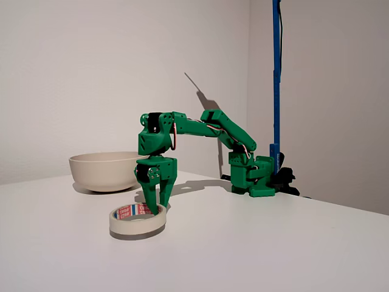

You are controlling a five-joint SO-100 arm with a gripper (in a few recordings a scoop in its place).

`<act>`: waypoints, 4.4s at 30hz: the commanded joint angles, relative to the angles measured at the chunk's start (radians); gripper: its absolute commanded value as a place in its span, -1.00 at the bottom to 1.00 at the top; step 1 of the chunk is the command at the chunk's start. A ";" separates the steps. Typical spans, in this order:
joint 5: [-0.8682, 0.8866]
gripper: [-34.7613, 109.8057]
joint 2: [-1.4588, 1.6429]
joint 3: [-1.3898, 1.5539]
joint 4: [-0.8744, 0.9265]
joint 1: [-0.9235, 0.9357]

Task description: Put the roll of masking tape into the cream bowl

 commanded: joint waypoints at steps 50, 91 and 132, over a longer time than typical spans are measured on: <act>-0.115 -0.64 0.827 -0.107 0.032 0.696; -0.288 -0.64 0.357 -0.107 -0.048 1.037; -0.141 -0.62 0.410 -0.107 -0.210 0.992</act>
